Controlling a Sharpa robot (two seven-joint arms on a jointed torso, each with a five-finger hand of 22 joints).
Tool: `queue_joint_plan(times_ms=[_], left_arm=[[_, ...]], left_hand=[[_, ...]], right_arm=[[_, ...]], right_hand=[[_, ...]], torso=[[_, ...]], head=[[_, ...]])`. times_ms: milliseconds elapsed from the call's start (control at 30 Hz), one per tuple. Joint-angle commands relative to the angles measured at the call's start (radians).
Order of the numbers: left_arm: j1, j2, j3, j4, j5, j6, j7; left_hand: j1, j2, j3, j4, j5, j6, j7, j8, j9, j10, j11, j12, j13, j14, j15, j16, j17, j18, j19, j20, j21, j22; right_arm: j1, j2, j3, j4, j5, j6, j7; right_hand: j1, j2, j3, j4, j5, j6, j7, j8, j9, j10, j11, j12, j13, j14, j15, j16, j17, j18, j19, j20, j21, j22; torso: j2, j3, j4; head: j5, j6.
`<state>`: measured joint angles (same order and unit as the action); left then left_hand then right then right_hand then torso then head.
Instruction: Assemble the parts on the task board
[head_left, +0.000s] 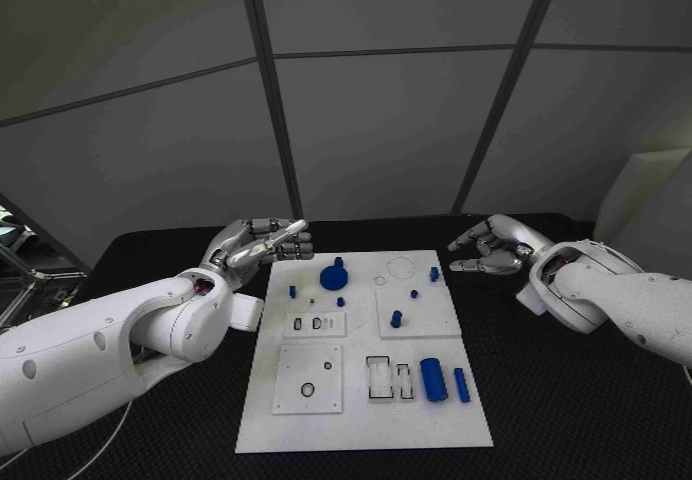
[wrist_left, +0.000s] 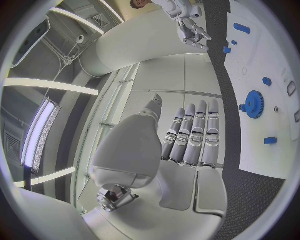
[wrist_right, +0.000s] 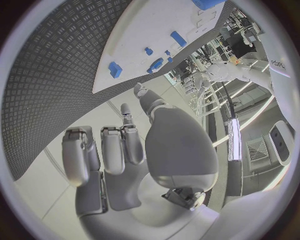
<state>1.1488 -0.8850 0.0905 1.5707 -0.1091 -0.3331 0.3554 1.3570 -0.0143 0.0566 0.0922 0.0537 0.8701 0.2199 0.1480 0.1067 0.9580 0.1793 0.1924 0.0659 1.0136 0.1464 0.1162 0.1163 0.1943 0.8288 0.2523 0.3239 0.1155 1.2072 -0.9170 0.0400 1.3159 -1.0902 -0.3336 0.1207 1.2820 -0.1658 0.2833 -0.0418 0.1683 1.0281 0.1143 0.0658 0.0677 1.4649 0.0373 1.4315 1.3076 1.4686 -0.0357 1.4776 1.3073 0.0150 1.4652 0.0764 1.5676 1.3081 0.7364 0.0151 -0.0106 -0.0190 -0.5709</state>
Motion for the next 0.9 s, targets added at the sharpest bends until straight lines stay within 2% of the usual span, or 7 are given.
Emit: queue_joint_plan(times_ms=[33,100,133,167,400,600,900], left_arm=[[0.000,0.002,0.001,-0.003,-0.003,0.017,0.003],[-0.001,0.004,0.001,-0.005,-0.003,0.018,0.004],[-0.001,0.004,0.001,-0.006,-0.003,0.018,0.004],[-0.001,0.004,0.001,-0.007,-0.003,0.018,0.004],[-0.002,0.007,0.001,-0.009,-0.003,0.019,0.004],[-0.003,0.007,0.001,-0.011,-0.003,0.019,0.004],[-0.003,0.007,0.001,-0.012,-0.003,0.019,0.003]], left_hand=[[0.006,0.007,0.001,-0.009,-0.002,0.005,0.001,-0.007,-0.001,0.003,-0.001,-0.004,0.001,0.008,0.000,-0.006,0.001,-0.012,0.002,0.001,-0.007,-0.001],[0.006,0.007,0.001,-0.009,-0.002,0.005,0.001,-0.007,-0.001,0.003,-0.001,-0.004,0.001,0.008,0.000,-0.006,0.001,-0.012,0.002,0.001,-0.007,-0.001],[0.006,0.007,0.001,-0.009,-0.002,0.005,0.001,-0.007,-0.001,0.003,-0.001,-0.004,0.001,0.008,0.000,-0.006,0.001,-0.012,0.002,0.001,-0.007,-0.001],[0.006,0.007,0.001,-0.009,-0.002,0.005,0.001,-0.007,-0.001,0.003,-0.001,-0.004,0.001,0.008,0.000,-0.006,0.001,-0.012,0.002,0.001,-0.007,-0.001],[0.006,0.007,0.001,-0.009,-0.002,0.005,0.001,-0.007,-0.001,0.003,-0.001,-0.004,0.001,0.008,0.000,-0.006,0.001,-0.012,0.002,0.001,-0.007,-0.001],[0.006,0.007,0.001,-0.009,-0.002,0.005,0.001,-0.007,-0.001,0.003,-0.001,-0.004,0.001,0.008,0.000,-0.006,0.001,-0.012,0.002,0.001,-0.007,-0.001],[0.006,0.007,0.001,-0.009,-0.002,0.005,0.001,-0.007,-0.001,0.003,-0.001,-0.004,0.001,0.008,0.000,-0.006,0.001,-0.012,0.002,0.001,-0.007,-0.001]], right_arm=[[-0.004,0.012,0.001,-0.015,-0.010,0.019,0.026],[-0.011,0.025,0.001,-0.032,-0.015,0.021,0.021],[-0.014,0.031,0.001,-0.040,-0.018,0.021,0.019],[-0.016,0.037,0.001,-0.049,-0.020,0.022,0.016],[-0.025,0.073,0.001,-0.092,-0.029,0.013,0.001],[-0.026,0.097,0.001,-0.117,-0.032,0.015,-0.007],[-0.028,0.124,0.001,-0.140,-0.046,0.049,-0.020]], right_hand=[[0.007,-0.003,-0.002,-0.005,-0.005,-0.010,0.001,-0.005,-0.002,0.006,-0.005,-0.006,0.098,0.057,-0.005,-0.005,0.069,-0.015,0.106,-0.005,0.003,0.263],[0.004,-0.004,-0.005,-0.006,-0.006,-0.021,0.002,-0.006,-0.003,0.004,-0.004,-0.008,0.095,0.057,-0.004,-0.006,0.068,-0.015,0.106,-0.004,0.003,0.263],[0.002,-0.005,-0.007,-0.007,-0.007,-0.028,0.004,-0.006,-0.004,0.004,-0.003,-0.009,0.094,0.057,-0.004,-0.007,0.067,-0.015,0.106,-0.004,0.003,0.263],[0.001,-0.006,-0.008,-0.007,-0.008,-0.036,0.005,-0.006,-0.004,0.003,-0.002,-0.011,0.093,0.057,-0.003,-0.007,0.067,-0.015,0.106,-0.003,0.003,0.263],[-0.004,-0.005,-0.017,-0.005,-0.009,-0.068,0.010,-0.006,-0.005,0.002,0.003,-0.012,0.091,0.058,0.001,-0.007,0.068,-0.015,0.106,0.000,0.003,0.263],[-0.007,-0.001,-0.019,-0.002,-0.009,-0.072,0.011,-0.005,-0.004,0.004,0.004,-0.010,0.094,0.059,0.002,-0.005,0.073,-0.015,0.106,0.001,0.003,0.263],[-0.009,0.010,-0.017,0.000,-0.009,-0.056,0.009,0.003,0.001,0.008,0.002,-0.004,0.100,0.061,0.002,-0.003,0.077,-0.015,0.106,0.002,0.003,0.263]], torso=[[0.000,-0.0008,0.0019],[0.001,-0.0023,0.0022],[0.001,-0.0018,0.0025],[0.001,-0.0036,0.0024],[0.000,-0.0037,0.0036],[0.000,-0.0040,0.0025],[0.000,-0.0043,0.0023]], head=[[-0.002,-0.004],[-0.002,-0.005],[-0.002,-0.005],[-0.002,-0.007],[-0.002,-0.009],[0.002,-0.012],[0.000,-0.012]])
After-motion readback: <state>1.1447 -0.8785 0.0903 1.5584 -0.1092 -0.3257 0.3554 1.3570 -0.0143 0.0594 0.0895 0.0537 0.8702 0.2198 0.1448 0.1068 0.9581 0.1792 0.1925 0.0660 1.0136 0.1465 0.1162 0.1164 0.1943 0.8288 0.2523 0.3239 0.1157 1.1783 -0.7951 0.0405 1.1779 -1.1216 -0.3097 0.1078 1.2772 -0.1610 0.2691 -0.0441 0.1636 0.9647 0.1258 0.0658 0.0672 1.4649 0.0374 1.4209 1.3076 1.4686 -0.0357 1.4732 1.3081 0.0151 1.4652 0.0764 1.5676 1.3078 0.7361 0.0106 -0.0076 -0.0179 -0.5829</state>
